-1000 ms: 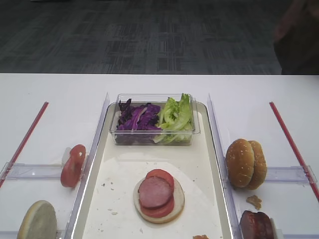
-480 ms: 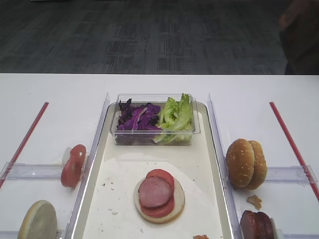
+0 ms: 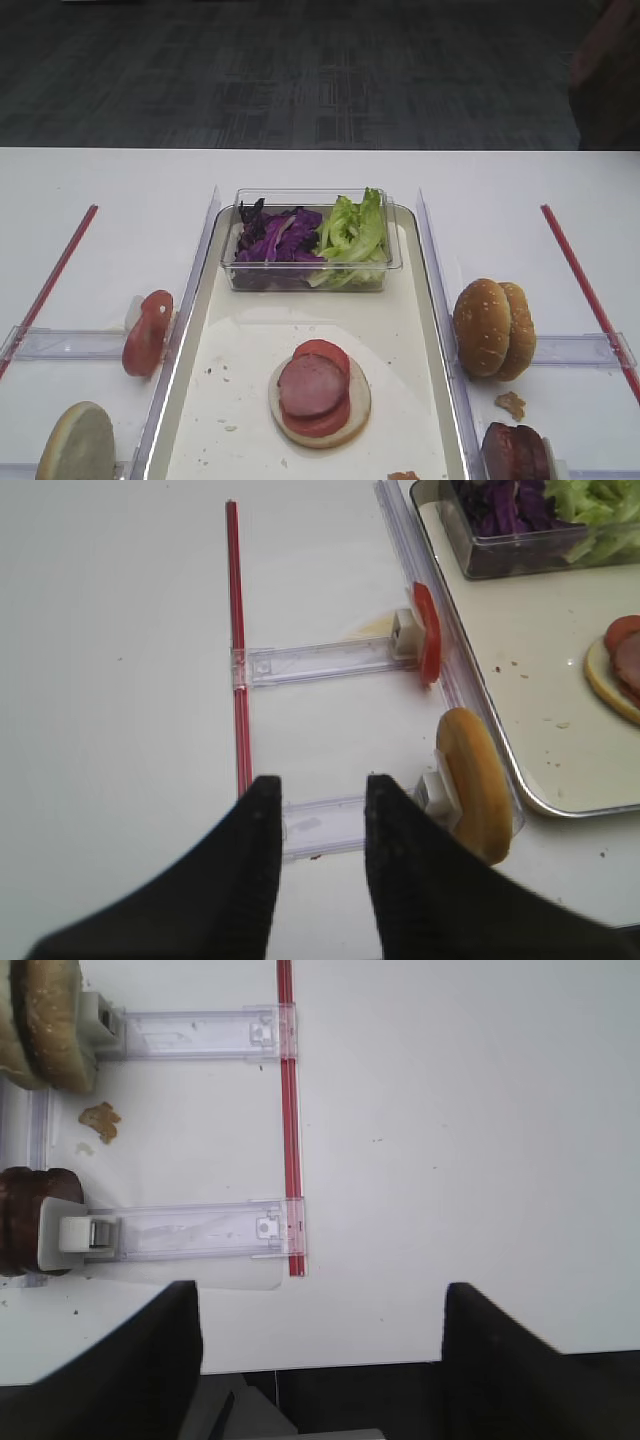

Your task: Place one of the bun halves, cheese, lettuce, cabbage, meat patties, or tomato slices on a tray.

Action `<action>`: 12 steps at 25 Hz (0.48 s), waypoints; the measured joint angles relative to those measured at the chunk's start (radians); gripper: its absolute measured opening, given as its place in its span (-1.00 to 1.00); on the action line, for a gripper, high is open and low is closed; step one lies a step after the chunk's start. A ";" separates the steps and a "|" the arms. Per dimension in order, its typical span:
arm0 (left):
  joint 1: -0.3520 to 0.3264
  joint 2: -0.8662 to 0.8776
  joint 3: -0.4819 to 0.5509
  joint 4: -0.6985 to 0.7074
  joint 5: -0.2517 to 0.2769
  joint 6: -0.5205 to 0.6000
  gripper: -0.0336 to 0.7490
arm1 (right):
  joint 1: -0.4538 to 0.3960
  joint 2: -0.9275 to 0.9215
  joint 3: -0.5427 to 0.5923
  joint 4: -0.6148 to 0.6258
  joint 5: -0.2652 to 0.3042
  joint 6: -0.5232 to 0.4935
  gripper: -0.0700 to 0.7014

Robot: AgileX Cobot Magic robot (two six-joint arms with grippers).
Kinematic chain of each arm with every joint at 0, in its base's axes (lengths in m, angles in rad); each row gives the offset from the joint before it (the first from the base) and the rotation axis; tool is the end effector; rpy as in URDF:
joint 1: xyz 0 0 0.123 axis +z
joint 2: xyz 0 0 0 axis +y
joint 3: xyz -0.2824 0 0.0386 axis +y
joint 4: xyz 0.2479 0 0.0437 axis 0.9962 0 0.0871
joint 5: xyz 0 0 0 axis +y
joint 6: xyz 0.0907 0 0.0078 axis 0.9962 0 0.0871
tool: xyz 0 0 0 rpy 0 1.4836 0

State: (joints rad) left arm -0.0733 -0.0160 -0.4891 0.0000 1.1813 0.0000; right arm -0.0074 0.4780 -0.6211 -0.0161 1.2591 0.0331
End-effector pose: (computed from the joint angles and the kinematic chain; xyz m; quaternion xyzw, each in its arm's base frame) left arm -0.0115 0.0008 0.2646 0.0323 0.8813 -0.0173 0.4711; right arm 0.0530 -0.0018 0.2877 0.0192 0.9633 -0.0046 0.2678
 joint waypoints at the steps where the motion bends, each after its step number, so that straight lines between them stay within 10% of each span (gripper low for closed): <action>1: 0.000 0.000 0.000 0.000 0.000 0.000 -0.41 | 0.000 -0.026 0.009 -0.002 0.000 0.000 0.53; 12: 0.000 0.000 0.000 0.000 0.000 0.000 -0.41 | 0.000 -0.292 0.095 -0.006 0.008 -0.002 0.52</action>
State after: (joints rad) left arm -0.0733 -0.0160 -0.4891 0.0000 1.1813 0.0000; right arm -0.0074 0.1864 -0.5263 -0.0220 1.2667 0.0316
